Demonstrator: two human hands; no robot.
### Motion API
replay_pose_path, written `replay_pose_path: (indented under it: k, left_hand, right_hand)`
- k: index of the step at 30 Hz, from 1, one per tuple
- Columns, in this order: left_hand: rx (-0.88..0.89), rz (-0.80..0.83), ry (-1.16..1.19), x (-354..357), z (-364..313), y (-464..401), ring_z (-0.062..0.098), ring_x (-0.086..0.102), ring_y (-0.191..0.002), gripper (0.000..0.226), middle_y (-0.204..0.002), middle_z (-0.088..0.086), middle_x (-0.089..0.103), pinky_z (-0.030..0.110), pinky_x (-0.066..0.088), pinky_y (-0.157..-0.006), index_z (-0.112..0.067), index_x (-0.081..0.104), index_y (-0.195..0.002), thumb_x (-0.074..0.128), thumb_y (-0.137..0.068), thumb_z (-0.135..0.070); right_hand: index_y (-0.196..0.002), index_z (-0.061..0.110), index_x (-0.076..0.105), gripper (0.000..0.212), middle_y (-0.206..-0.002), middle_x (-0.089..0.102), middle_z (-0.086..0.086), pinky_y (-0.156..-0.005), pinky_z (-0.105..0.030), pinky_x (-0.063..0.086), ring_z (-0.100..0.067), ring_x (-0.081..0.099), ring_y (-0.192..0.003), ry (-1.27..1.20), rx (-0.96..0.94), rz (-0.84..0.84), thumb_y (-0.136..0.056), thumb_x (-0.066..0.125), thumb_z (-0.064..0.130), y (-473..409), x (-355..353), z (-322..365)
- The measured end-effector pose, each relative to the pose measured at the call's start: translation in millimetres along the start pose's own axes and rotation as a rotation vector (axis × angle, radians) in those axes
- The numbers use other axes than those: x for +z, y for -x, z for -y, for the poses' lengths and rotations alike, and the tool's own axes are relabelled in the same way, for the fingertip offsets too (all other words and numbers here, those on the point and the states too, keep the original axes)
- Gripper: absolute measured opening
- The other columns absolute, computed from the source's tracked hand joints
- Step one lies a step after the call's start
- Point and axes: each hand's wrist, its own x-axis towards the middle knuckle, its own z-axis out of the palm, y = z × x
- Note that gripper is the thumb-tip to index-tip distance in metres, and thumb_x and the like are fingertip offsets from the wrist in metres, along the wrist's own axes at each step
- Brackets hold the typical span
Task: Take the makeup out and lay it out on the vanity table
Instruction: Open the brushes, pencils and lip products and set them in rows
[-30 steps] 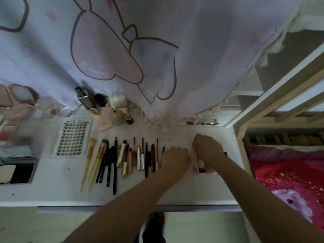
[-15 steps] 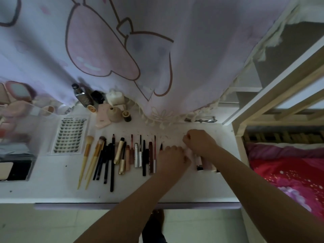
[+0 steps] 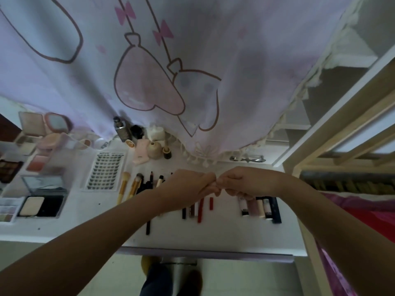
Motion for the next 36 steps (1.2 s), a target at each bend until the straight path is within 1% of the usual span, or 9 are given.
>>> replay_pose_path:
  k: [4, 7, 10, 12, 16, 20, 24, 30, 36]
  left_hand:
    - [-0.156, 0.062, -0.015, 8, 29, 31, 0.012, 0.049, -0.064, 0.034, -0.072, -0.011, 0.046, 0.02, 0.035, -0.055, -0.022, 0.047, -0.098, 0.027, -0.098, -0.05]
    - [-0.441, -0.006, 0.1, 26, 59, 66, 0.007, 0.047, -0.057, 0.049, -0.064, -0.01, 0.044, 0.016, 0.033, -0.051, -0.021, 0.048, -0.1, 0.018, -0.091, -0.059]
    - [-0.415, 0.043, 0.382, 52, 26, 44, 0.008, 0.043, -0.052, 0.018, -0.067, -0.006, 0.047, 0.018, 0.034, -0.047, -0.024, 0.042, -0.102, 0.028, -0.102, -0.035]
    - [-0.353, -0.007, 0.618, 66, -1, 14, 0.016, 0.043, -0.053, 0.015, -0.068, 0.004, 0.05, 0.031, 0.038, -0.052, -0.022, 0.04, -0.098, 0.028, -0.102, -0.029]
    - [-0.478, -0.156, 0.834, 81, -4, -25, 0.013, 0.049, -0.064, 0.014, -0.08, 0.002, 0.058, 0.026, 0.038, -0.061, -0.015, 0.048, -0.098, 0.037, -0.101, -0.024]
    - [-0.466, -0.339, 0.664, 99, 1, -50, 0.014, 0.05, -0.085, 0.017, -0.091, 0.0, 0.055, 0.021, 0.037, -0.077, -0.012, 0.066, -0.103, 0.058, -0.091, -0.02]
    - [-0.541, -0.353, 0.67, 118, 1, -69, 0.017, 0.053, -0.083, 0.014, -0.089, 0.002, 0.058, 0.022, 0.041, -0.074, -0.007, 0.065, -0.097, 0.059, -0.09, -0.018]
    - [-0.497, -0.36, 0.238, 141, 6, -79, 0.027, 0.053, -0.1, 0.024, -0.1, 0.006, 0.064, 0.035, 0.034, -0.084, -0.013, 0.065, -0.105, 0.051, -0.093, -0.028]
    - [-0.418, -0.366, 0.143, 141, 10, -80, 0.028, 0.055, -0.096, 0.021, -0.098, 0.007, 0.065, 0.035, 0.032, -0.079, -0.012, 0.065, -0.104, 0.057, -0.089, -0.026]
  right_hand:
    - [-0.077, 0.026, 0.057, 0.029, -0.06, 0.045, 0.011, -0.05, -0.015, 0.033, -0.002, 0.039, -0.048, 0.194, 0.027, -0.052, -0.099, 0.04, 0.037, 21, -9, -11]
    - [-0.072, 0.02, 0.053, 0.03, -0.053, 0.041, 0.01, -0.046, -0.019, 0.026, -0.003, 0.032, -0.043, -0.164, 0.156, -0.131, -0.097, 0.044, 0.033, 43, -19, -47]
    - [-0.088, 0.016, 0.058, 0.027, -0.062, 0.046, 0.003, -0.048, -0.018, 0.031, -0.006, 0.038, -0.049, -0.229, 0.225, -0.203, -0.102, 0.036, 0.024, 22, 4, -68]
    - [-0.099, 0.014, 0.057, 0.024, -0.07, 0.052, 0.002, -0.054, -0.018, 0.035, -0.009, 0.044, -0.057, -0.203, 0.22, -0.288, -0.102, 0.035, 0.023, 0, 20, -71]
    - [-0.113, 0.013, 0.055, 0.025, -0.096, 0.06, 0.003, -0.075, -0.02, 0.044, -0.014, 0.059, -0.092, -0.076, 0.166, -0.612, -0.1, 0.041, 0.029, -17, 23, -90]
    - [-0.104, 0.022, 0.062, 0.015, -0.094, 0.052, 0.004, -0.077, -0.013, 0.041, -0.01, 0.055, -0.087, 0.055, 0.097, -0.814, -0.095, 0.052, 0.029, -30, 18, -108]
    - [-0.107, 0.015, 0.059, 0.019, -0.096, 0.059, -0.004, -0.062, -0.008, 0.04, -0.014, 0.056, -0.08, 0.15, 0.095, -0.855, -0.096, 0.05, 0.027, -55, 9, -122]
    - [-0.107, 0.011, 0.057, 0.022, -0.099, 0.058, -0.008, -0.075, -0.034, 0.045, -0.025, 0.057, -0.088, 0.483, 0.077, -0.777, -0.099, 0.043, 0.025, -76, 11, -136]
    - [-0.111, 0.013, 0.053, 0.021, -0.104, 0.06, -0.006, -0.079, -0.036, 0.04, -0.027, 0.057, -0.096, 0.584, 0.119, -0.739, -0.098, 0.04, 0.024, -84, 12, -138]
